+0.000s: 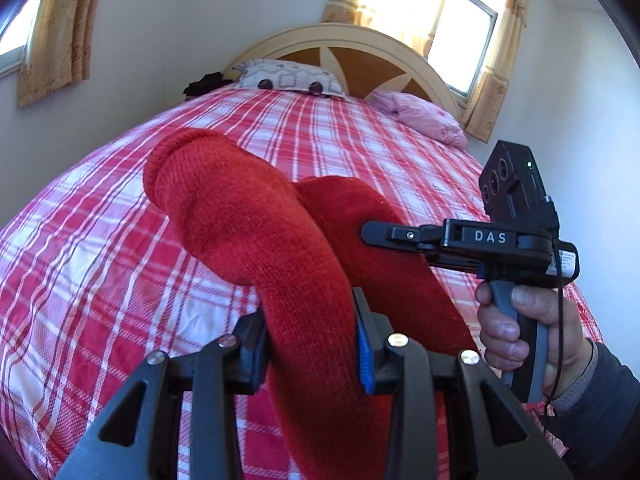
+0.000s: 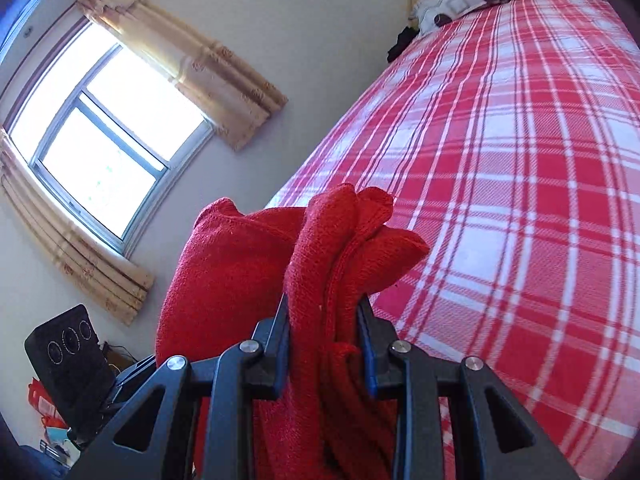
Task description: Fold small clothes
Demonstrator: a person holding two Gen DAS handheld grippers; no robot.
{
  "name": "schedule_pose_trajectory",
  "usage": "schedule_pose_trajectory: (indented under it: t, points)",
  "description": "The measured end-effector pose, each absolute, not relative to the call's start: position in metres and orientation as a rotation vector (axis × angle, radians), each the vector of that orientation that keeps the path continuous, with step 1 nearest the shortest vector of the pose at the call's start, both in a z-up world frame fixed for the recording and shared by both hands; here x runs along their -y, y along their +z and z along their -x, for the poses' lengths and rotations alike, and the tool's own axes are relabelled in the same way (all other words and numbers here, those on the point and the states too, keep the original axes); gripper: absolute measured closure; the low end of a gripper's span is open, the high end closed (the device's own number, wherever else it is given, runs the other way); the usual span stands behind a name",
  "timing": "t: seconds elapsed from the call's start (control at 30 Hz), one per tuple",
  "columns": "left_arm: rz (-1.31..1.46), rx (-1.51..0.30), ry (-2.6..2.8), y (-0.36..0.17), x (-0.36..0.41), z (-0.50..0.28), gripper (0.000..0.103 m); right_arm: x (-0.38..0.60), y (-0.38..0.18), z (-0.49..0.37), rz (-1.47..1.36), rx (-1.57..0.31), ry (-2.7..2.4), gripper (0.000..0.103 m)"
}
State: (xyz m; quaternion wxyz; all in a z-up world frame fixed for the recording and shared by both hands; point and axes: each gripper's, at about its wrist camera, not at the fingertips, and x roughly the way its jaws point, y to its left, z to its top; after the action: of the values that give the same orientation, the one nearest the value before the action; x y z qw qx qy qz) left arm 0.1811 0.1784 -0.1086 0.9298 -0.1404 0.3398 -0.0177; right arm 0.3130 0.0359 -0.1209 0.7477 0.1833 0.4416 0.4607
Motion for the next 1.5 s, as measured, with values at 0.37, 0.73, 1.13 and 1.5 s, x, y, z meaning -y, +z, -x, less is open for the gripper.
schedule_pose_trajectory:
  t: [0.37, 0.73, 1.13, 1.5]
  points:
    - [0.333, -0.749, -0.023, -0.14, -0.202, -0.175, 0.067, -0.065, -0.152, -0.329, -0.354, -1.026, 0.967, 0.074]
    - [0.36, -0.746, -0.028, -0.159, -0.213, -0.166, 0.064, -0.075, -0.17, -0.34, -0.306, -1.052, 0.918, 0.074]
    - [0.37, -0.736, -0.011, -0.163, -0.213, -0.158, 0.059, -0.079, -0.174, -0.335, -0.245, -1.051, 0.879, 0.073]
    - [0.366, -0.746, 0.037, -0.164, -0.213, -0.158, 0.032, -0.084, -0.172, -0.332, -0.172, -1.058, 0.851, 0.06]
